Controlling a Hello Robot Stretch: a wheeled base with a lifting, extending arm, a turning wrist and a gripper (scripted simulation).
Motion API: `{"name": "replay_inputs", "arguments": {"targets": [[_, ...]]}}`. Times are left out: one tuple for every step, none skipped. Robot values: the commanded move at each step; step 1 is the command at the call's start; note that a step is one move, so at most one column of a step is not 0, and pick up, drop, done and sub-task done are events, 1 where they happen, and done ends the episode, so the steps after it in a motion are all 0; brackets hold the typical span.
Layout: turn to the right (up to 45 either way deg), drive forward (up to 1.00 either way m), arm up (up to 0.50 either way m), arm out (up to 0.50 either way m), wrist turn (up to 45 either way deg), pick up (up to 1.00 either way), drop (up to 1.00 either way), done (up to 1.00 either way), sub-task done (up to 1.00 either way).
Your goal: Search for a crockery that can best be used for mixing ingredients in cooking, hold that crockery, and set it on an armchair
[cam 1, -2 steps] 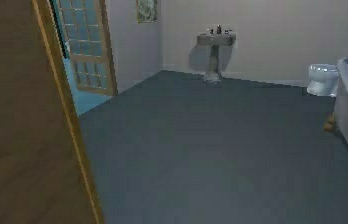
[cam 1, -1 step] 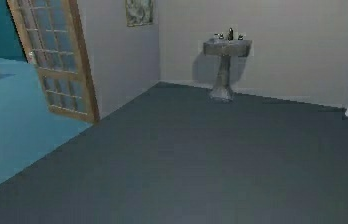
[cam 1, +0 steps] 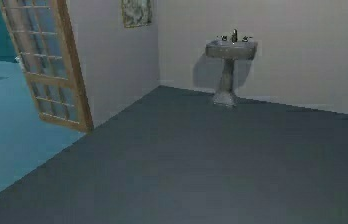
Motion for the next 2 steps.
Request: {"name": "replay_inputs", "arguments": {"targets": [[-45.0, 0.00, 0.00, 0.00, 0.0, 0.00, 0.00, 0.00, 0.00], [-9.0, 0.00, 0.00, 0.00, 0.0, 0.00, 0.00, 0.00, 0.00]]}}
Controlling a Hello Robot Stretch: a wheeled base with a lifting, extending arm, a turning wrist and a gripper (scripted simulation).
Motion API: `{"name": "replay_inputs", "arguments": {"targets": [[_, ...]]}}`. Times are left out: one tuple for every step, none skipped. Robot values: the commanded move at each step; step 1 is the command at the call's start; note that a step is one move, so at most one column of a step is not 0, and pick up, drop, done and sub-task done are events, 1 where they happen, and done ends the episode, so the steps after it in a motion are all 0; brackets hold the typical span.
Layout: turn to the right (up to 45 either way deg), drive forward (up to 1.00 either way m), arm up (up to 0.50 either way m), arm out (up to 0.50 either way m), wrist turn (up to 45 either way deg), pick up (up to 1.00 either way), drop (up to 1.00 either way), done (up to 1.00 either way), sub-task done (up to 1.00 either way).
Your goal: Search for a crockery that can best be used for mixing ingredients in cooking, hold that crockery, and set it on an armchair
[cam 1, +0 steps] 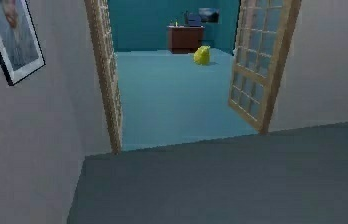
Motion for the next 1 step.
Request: {"name": "replay_inputs", "arguments": {"targets": [[0.0, 1.00, 0.00, 0.00, 0.0, 0.00, 0.00, 0.00, 0.00]]}}
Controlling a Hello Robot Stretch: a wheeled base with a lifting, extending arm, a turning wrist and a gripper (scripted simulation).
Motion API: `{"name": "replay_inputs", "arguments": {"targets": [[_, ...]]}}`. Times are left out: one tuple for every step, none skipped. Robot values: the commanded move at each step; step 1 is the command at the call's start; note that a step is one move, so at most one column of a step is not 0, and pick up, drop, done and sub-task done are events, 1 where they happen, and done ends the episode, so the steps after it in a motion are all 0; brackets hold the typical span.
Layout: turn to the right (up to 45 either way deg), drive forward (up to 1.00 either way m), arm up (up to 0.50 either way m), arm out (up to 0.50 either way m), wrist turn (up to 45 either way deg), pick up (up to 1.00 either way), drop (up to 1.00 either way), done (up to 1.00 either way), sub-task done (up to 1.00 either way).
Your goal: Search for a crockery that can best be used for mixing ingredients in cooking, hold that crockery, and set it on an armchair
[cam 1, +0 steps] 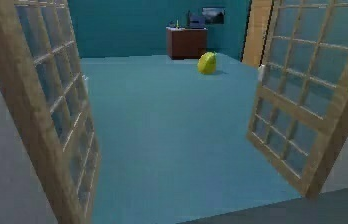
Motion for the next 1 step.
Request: {"name": "replay_inputs", "arguments": {"targets": [[0.0, 0.70, 0.00, 0.00, 0.0, 0.00, 0.00, 0.00, 0.00]]}}
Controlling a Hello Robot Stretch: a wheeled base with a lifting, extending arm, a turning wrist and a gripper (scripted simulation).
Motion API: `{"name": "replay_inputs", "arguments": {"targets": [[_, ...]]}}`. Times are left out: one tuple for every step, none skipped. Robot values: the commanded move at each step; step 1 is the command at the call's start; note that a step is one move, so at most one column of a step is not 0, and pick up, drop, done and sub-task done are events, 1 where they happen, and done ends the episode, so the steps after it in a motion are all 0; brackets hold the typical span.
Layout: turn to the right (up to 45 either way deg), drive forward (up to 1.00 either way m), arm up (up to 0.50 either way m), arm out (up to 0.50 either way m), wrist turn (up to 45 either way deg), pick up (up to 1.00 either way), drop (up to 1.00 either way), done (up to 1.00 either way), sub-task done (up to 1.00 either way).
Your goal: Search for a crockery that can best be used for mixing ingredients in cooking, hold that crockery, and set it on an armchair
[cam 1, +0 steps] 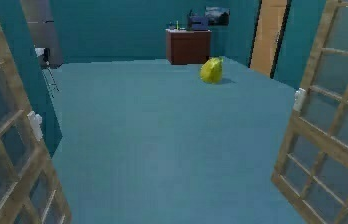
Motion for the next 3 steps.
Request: {"name": "replay_inputs", "arguments": {"targets": [[-3.0, 0.00, 0.00, 0.00, 0.0, 0.00, 0.00, 0.00, 0.00], [0.0, 1.00, 0.00, 0.00, 0.0, 0.00, 0.00, 0.00, 0.00], [0.0, 1.00, 0.00, 0.00, 0.0, 0.00, 0.00, 0.00, 0.00]]}}
